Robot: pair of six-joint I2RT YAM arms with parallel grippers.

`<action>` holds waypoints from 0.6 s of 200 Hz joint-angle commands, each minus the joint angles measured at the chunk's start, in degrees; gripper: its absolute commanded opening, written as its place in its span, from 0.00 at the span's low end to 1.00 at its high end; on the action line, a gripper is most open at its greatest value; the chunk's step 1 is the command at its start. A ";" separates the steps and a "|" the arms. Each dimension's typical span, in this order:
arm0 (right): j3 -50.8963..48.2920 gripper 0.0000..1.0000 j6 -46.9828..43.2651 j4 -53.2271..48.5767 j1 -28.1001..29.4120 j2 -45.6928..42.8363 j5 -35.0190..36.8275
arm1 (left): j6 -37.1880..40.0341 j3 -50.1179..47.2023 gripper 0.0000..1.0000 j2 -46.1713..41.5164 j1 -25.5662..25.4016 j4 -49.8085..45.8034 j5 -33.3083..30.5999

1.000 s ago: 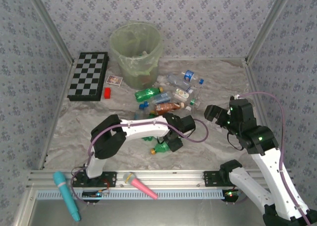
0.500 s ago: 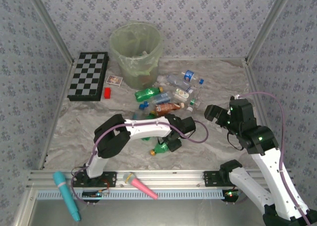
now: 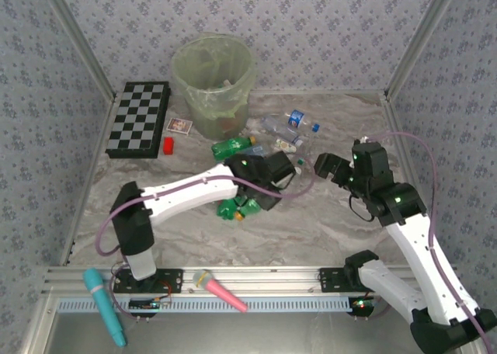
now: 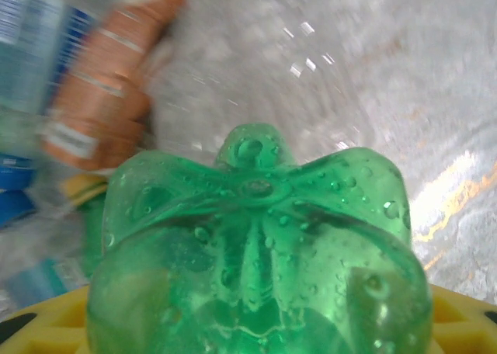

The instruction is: Put the plastic bottles in the bin

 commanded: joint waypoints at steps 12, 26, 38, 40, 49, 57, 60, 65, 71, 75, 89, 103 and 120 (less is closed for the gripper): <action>4.98 0.99 -0.52 4.84 -0.08 3.24 -1.83 | 1.04 6.58 0.53 -5.00 6.37 -0.94 -2.27; 6.60 0.99 -0.56 6.08 0.21 5.07 -2.05 | 1.35 9.51 0.53 -5.28 9.96 0.17 -1.24; 7.94 0.99 -0.49 7.20 0.67 6.65 -2.40 | 1.80 12.09 0.53 -5.29 12.88 1.56 -0.50; 8.07 0.99 -0.54 7.38 0.70 6.95 -2.42 | 1.90 12.54 0.53 -5.29 13.28 1.84 -0.42; 10.14 0.99 -0.50 8.02 1.05 8.21 -2.52 | 2.41 14.65 0.53 -5.22 15.25 3.04 -0.25; 11.32 0.99 -0.56 8.41 1.40 9.37 -2.55 | 2.91 16.60 0.52 -4.96 16.82 4.02 -0.17; 11.74 0.99 -0.56 8.56 1.46 9.81 -2.60 | 3.04 17.28 0.52 -4.81 17.50 4.38 -0.01; 12.38 0.99 -2.17 8.76 1.63 10.50 -2.60 | 3.28 18.62 0.52 -4.56 18.39 4.90 0.12; 13.15 0.99 -2.62 9.03 1.89 11.22 -2.60 | 3.54 19.55 0.51 -4.14 19.53 5.39 0.34; 13.50 0.99 -2.72 9.19 2.06 11.77 -2.59 | 3.75 21.92 0.51 -3.79 20.22 5.73 0.51; 14.76 0.99 -3.00 10.07 2.57 13.30 -2.49 | 4.73 26.04 0.51 -2.35 22.71 6.45 0.90; 15.67 0.99 -3.11 11.08 3.20 14.57 -2.42 | 5.69 29.99 0.51 -0.58 24.95 7.38 1.23; 16.59 0.99 -3.28 11.88 3.75 16.11 -2.46 | 6.41 34.62 0.51 1.76 27.71 8.44 1.18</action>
